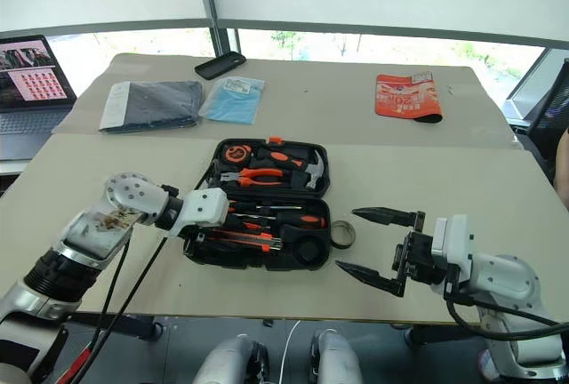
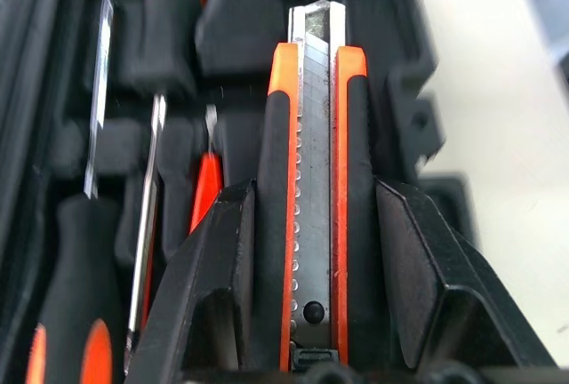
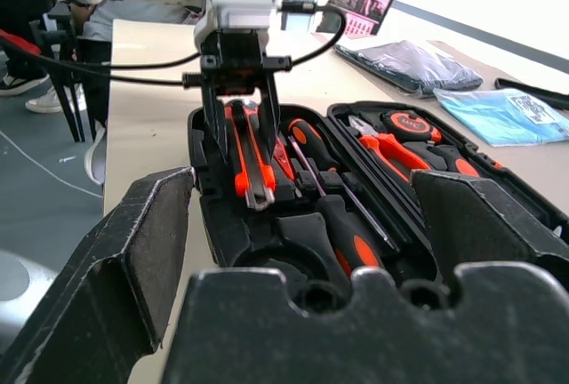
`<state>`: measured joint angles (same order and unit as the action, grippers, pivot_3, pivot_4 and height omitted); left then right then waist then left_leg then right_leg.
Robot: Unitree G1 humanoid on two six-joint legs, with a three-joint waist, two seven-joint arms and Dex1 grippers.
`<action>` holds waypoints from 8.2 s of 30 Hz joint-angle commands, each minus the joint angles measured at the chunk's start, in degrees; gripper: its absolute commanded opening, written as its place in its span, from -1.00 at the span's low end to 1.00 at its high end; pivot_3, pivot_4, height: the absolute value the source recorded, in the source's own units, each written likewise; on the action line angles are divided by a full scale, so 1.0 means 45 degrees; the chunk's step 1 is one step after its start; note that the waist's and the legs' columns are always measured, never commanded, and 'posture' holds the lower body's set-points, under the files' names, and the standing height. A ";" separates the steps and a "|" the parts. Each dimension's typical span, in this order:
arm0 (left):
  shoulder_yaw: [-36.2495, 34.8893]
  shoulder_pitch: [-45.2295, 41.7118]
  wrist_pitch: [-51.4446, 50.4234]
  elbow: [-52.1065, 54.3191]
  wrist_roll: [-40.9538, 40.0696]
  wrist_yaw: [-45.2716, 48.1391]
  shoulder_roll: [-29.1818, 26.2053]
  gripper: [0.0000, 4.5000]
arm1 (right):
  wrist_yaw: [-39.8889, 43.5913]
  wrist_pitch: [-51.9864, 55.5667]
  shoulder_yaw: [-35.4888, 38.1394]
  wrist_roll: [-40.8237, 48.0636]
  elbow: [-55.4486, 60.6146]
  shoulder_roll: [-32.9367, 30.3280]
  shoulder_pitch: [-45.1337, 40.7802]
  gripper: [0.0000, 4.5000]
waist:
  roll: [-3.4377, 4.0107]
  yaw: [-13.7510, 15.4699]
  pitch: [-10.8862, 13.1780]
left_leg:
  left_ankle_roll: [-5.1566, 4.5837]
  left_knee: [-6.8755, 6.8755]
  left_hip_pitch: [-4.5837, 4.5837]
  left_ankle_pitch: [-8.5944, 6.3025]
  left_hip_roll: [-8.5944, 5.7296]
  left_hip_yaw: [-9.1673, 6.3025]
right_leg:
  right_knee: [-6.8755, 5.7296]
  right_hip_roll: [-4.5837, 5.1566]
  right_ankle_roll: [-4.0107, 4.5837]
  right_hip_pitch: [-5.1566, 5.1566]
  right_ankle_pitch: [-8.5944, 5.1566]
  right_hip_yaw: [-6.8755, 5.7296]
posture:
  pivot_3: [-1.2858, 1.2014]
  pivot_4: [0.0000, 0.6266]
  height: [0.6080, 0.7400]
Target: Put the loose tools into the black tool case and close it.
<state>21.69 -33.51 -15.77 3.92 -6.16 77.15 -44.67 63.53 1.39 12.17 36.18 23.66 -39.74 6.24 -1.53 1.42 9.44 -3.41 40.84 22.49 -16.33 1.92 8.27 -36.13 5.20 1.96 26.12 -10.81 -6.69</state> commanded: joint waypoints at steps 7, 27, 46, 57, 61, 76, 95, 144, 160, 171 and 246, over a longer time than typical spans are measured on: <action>0.0133 0.0214 -0.0806 0.0548 0.0335 -0.0806 0.0927 -0.34 | -0.0289 -0.0164 0.0009 -0.0166 0.0450 0.0232 0.0017 1.00 | 0.0003 0.0159 -0.0001 | -0.0036 0.0016 -0.0005 -0.0017 -0.0001 -0.0003 | -0.0003 0.0005 -0.0009 -0.0009 0.0004 0.0008 | 0.03 -0.52 1.00; -0.1011 0.0163 -0.0131 -0.0481 -0.0590 -0.0549 0.1385 0.96 | -0.0468 -0.0117 -0.0436 -0.0352 0.0155 0.0491 -0.0314 1.00 | 0.0015 0.0158 -0.0009 | -0.0053 0.0006 -0.0018 -0.0027 -0.0001 0.0002 | 0.0010 -0.0003 -0.0007 -0.0020 0.0000 0.0019 | 0.03 -0.52 1.00; -0.2793 0.1096 0.3420 -0.2884 -0.2460 0.1063 0.2282 -0.98 | -0.0523 -0.0319 -0.0567 -0.0623 -0.0290 0.0854 -0.0473 1.00 | 0.0013 0.0083 -0.0008 | -0.0038 0.0026 -0.0014 -0.0017 0.0001 0.0014 | -0.0011 -0.0003 -0.0010 -0.0015 0.0002 0.0004 | 0.03 -0.52 1.00; -0.1647 0.1732 0.5146 -0.4370 -0.0646 0.0420 0.2472 -0.98 | -0.0262 -0.0154 0.0000 -0.0429 -0.0333 0.0430 -0.0314 1.00 | 0.0044 0.0182 -0.0029 | -0.0055 0.0026 -0.0050 -0.0027 -0.0001 0.0010 | -0.0005 0.0021 -0.0010 -0.0057 0.0004 0.0002 | 0.03 -0.52 1.00; -0.1076 0.1886 0.5508 -0.4573 0.0289 0.0055 0.2417 -0.98 | -0.0260 -0.0063 -0.0012 -0.0401 -0.0197 0.0438 -0.0149 1.00 | 0.0091 0.0191 -0.0056 | -0.0067 0.0021 -0.0130 -0.0038 0.0001 -0.0007 | 0.0016 0.0029 -0.0013 -0.0157 0.0002 -0.0009 | 0.03 -0.52 1.00; -0.1896 0.2078 0.3735 -0.3748 -0.1227 -0.0160 0.2732 -0.98 | -0.0281 -0.0218 0.0027 -0.0632 -0.0588 0.0445 -0.0092 1.00 | 0.0323 0.0209 -0.0254 | -0.0107 -0.0019 -0.0264 -0.0095 -0.0001 -0.0009 | 0.0074 0.0099 -0.0016 -0.0275 -0.0041 -0.0005 | 0.03 -0.52 1.00; -0.7915 0.6009 0.3846 -0.2254 -0.5606 0.0939 0.0516 0.98 | 0.0902 -0.4550 0.2954 -0.2564 -0.4103 -0.0157 0.3703 1.00 | 0.0242 -0.0018 -0.0155 | -0.0004 -0.0014 -0.0087 -0.0156 0.0003 0.0018 | 0.0063 0.0149 -0.0022 -0.0079 -0.0088 0.0014 | 0.03 -0.52 1.00; -0.7060 0.6675 0.3429 0.0298 -0.6216 0.2040 0.0370 1.00 | 0.2346 0.9159 -0.5974 -0.2650 -0.0118 -0.2494 -0.8435 -0.98 | 0.0204 -0.0235 -0.0118 | -0.0067 -0.0001 0.0023 -0.0093 0.0034 0.0005 | 0.0047 0.0105 -0.0049 0.0022 -0.0045 -0.0075 | 0.03 -0.52 1.00; -0.7027 0.7450 0.2969 0.1766 -0.6207 0.0927 0.0258 1.00 | 0.0742 1.2699 -0.9626 -0.4637 0.0061 -0.2738 -1.0167 -0.98 | 0.0200 -0.0156 -0.0118 | -0.0042 0.0023 0.0068 -0.0082 -0.0023 0.0010 | 0.0065 0.0219 -0.0054 0.0034 -0.0033 -0.0113 | 0.03 -0.52 1.00; -0.7264 0.7013 0.2863 0.1888 -0.6215 0.0536 -0.0064 1.00 | 0.1782 1.3318 -1.0430 -0.4044 -0.0084 -0.2504 -1.0932 -0.54 | 0.0200 -0.0164 -0.0118 | -0.0036 0.0023 0.0064 -0.0077 -0.0023 0.0008 | 0.0061 0.0212 -0.0067 0.0031 -0.0032 -0.0110 | 0.03 -0.52 1.00; -0.5205 0.3997 0.0062 -0.2563 -0.2695 -0.3482 0.1542 -0.96 | -0.0695 0.1746 -0.2214 -0.4401 -0.6053 0.0192 -0.4426 -1.00 | 0.0159 -0.0196 -0.0093 | 0.0048 -0.0024 -0.0015 -0.0008 -0.0005 0.0055 | 0.0020 0.0075 -0.0042 0.0000 -0.0027 -0.0048 | 0.03 -0.52 1.00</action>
<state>0.60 -15.47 -16.27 -8.31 -17.96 62.99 -37.18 59.85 6.89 -0.63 13.29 -5.61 -37.72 -13.83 -0.81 0.54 9.02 -3.19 40.74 22.40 -16.36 1.90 8.51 -36.07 5.57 1.77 26.12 -10.93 -6.90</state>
